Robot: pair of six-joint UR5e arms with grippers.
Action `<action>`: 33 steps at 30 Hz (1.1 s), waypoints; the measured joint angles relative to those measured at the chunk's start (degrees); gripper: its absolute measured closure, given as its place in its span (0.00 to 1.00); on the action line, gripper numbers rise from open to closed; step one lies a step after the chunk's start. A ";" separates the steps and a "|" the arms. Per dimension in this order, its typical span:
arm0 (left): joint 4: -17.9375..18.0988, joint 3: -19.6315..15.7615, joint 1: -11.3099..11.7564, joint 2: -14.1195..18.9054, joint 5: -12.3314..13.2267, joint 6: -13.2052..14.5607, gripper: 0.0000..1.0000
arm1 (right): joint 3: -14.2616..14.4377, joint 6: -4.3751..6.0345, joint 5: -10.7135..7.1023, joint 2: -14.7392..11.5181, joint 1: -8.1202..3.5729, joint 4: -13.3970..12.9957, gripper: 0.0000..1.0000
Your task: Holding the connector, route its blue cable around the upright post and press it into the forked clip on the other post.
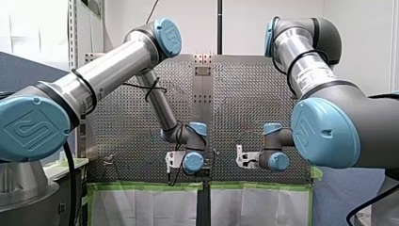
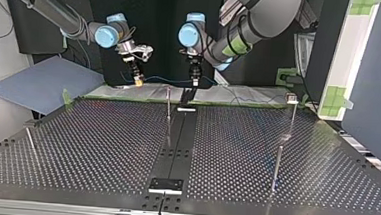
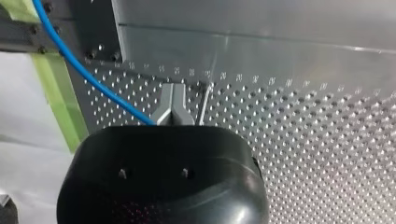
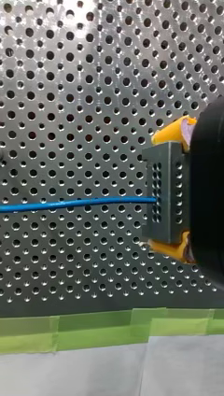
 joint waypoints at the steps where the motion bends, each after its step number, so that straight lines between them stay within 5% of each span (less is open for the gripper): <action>1: 0.02 0.00 -0.13 -0.04 0.21 0.02 1.00 | -0.09 -0.04 0.01 0.00 -0.05 0.11 1.00; 33: -6.16 5.77 1.22 -1.72 9.87 -3.11 1.00 | -2.02 0.10 1.60 0.00 -2.26 1.37 1.00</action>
